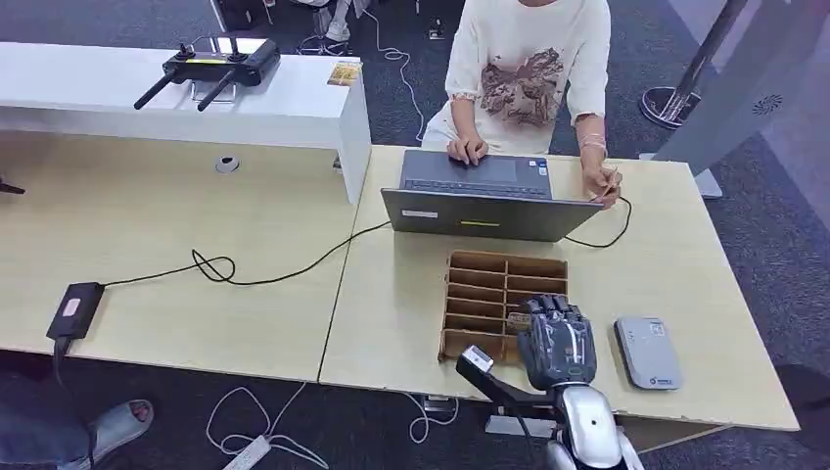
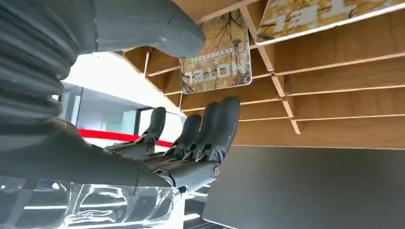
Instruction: Pass the card to the sensor for recognition and then transmit it.
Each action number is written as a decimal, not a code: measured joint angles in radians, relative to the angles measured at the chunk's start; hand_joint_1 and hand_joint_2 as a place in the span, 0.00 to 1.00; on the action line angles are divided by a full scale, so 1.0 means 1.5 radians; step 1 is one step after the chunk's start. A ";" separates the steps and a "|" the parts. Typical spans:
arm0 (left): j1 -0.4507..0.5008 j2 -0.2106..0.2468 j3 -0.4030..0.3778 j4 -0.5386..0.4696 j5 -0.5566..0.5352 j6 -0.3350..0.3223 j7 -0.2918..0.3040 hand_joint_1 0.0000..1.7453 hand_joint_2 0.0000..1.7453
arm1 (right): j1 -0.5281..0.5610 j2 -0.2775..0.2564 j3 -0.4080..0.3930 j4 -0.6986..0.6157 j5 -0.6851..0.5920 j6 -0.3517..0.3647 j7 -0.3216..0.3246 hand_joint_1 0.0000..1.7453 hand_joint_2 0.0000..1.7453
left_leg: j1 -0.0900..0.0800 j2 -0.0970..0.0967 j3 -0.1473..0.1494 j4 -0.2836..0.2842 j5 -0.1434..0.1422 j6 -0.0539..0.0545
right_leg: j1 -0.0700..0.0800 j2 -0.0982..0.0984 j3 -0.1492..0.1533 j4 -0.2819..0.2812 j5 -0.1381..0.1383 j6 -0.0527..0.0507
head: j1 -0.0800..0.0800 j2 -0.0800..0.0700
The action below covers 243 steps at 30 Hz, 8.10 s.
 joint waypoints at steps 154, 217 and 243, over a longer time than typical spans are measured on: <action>0.030 0.022 0.410 0.000 0.276 0.168 0.144 0.00 0.00 | 0.050 -0.008 -0.084 -0.133 -0.259 -0.146 -0.277 1.00 1.00 | 0.000 0.005 0.003 0.000 -0.002 -0.002 | 0.000 0.004 0.002 0.000 -0.001 -0.002 | 0.000 0.000; 0.030 0.022 0.410 0.000 0.276 0.168 0.144 0.00 0.00 | 0.049 -0.008 -0.084 -0.133 -0.259 -0.146 -0.277 1.00 1.00 | 0.000 0.005 0.003 0.000 -0.002 -0.002 | 0.000 0.004 0.002 0.000 -0.001 -0.002 | 0.000 0.000; 0.032 0.013 0.410 0.000 0.280 0.203 0.150 0.00 0.00 | -0.235 -0.041 -0.041 0.002 -0.141 -0.315 -0.273 1.00 1.00 | 0.000 0.010 -0.003 0.000 -0.001 -0.003 | 0.001 0.008 -0.001 0.000 0.002 -0.004 | -0.001 0.000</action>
